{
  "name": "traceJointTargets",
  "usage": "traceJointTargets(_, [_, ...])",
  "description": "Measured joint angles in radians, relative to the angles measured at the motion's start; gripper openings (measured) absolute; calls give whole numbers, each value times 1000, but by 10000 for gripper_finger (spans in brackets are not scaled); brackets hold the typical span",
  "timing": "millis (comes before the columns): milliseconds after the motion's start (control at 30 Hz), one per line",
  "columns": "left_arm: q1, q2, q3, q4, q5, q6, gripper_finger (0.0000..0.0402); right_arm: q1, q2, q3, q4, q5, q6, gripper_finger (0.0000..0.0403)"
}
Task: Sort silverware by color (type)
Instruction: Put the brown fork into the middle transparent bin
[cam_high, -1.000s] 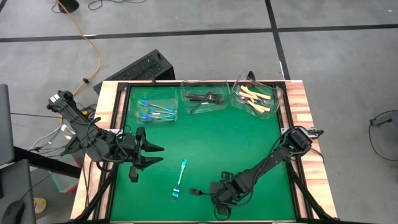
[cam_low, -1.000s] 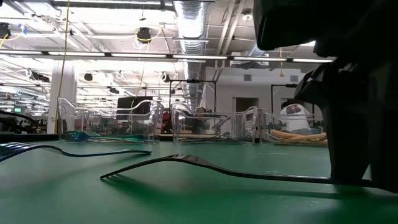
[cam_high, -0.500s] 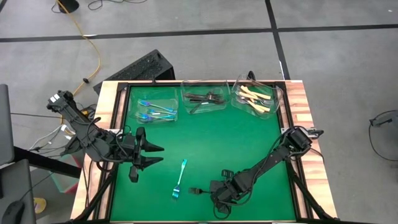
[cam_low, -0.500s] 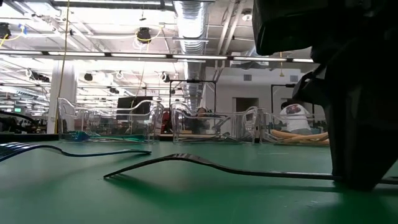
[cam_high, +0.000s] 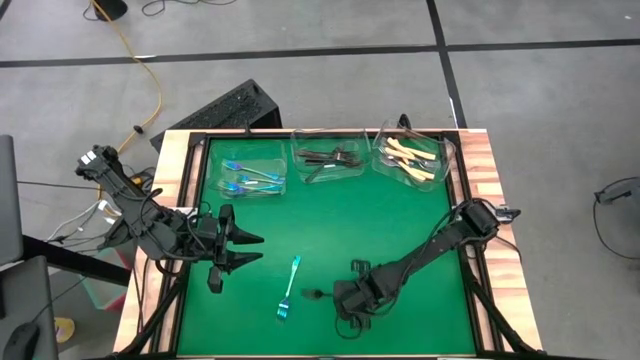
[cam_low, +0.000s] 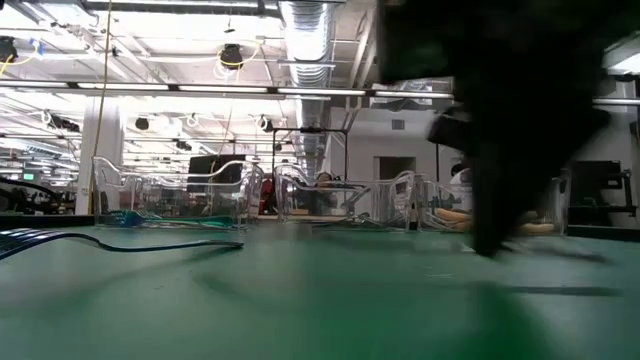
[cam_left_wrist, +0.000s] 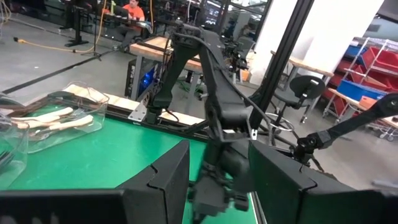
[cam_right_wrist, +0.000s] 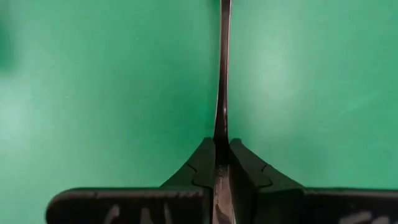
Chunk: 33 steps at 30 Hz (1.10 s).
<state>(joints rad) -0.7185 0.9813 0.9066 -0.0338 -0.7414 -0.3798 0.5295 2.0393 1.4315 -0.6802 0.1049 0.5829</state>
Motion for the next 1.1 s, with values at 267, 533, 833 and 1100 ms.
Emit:
traceJointTargets(267, [0,-1,0,1,0,13,148,-104,-78,5,-63,5,-138,42])
traceJointTargets(533, [0,-19,0,-8,-4,29,148,-268,-169,6,-73,-24,-300,16])
traceJointTargets(833, [0,-20,-1,-86,-4,23,148,-322,-145,9,38,-37,-371,103])
traceJointTargets(1100, [0,-20,-1,-90,-6,19,148,-274,-102,11,138,-57,-382,220])
